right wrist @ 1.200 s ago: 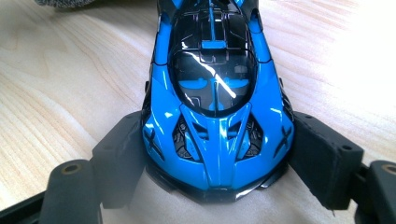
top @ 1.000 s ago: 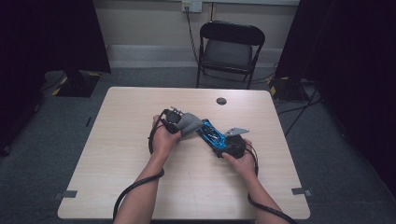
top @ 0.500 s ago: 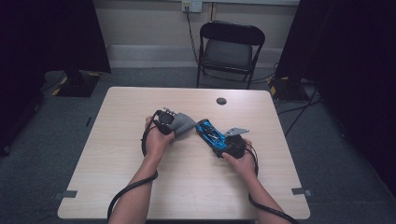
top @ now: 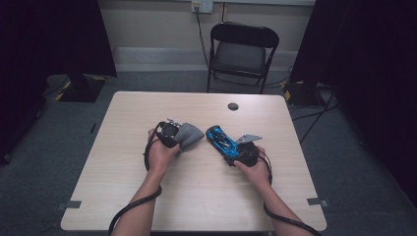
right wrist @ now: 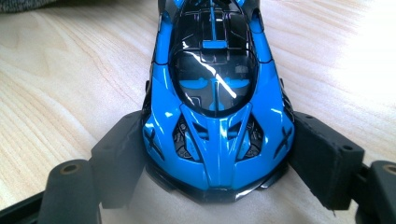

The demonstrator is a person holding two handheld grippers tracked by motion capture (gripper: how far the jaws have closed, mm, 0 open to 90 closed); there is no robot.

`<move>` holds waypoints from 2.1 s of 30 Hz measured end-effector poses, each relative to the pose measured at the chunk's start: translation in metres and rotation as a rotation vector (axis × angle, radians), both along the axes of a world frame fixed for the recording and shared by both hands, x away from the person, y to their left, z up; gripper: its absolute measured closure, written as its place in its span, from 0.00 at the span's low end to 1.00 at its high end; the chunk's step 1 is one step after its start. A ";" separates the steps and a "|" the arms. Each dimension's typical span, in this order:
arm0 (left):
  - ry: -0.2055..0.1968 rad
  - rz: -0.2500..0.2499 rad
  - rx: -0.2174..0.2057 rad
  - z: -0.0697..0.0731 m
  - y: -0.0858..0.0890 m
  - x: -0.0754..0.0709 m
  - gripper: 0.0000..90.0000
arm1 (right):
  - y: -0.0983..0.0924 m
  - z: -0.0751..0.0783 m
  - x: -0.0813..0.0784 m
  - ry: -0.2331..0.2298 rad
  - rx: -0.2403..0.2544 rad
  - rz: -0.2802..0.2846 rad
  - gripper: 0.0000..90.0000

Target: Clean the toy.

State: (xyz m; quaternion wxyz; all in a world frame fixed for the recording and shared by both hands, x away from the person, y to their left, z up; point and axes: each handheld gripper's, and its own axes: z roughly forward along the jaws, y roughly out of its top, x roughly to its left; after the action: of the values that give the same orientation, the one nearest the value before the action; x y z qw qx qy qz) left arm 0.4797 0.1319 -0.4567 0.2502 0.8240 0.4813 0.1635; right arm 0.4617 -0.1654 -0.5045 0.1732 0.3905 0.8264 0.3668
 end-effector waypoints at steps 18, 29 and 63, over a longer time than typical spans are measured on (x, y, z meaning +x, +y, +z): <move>-0.017 0.026 -0.034 0.007 0.016 -0.019 0.78 | -0.005 0.018 -0.006 -0.019 -0.031 0.054 0.19; -0.007 0.017 -0.028 0.002 0.009 -0.018 0.78 | 0.004 0.044 0.012 -0.059 0.024 0.053 0.30; 0.025 0.016 -0.032 -0.011 -0.025 -0.004 0.78 | 0.037 0.025 0.041 -0.008 -0.032 0.029 0.45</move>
State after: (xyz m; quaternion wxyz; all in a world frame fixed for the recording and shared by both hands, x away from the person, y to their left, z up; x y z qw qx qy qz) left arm 0.4756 0.1067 -0.4674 0.2559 0.8182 0.4934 0.1472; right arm 0.5023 -0.1284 -0.4799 0.1775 0.3741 0.8370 0.3577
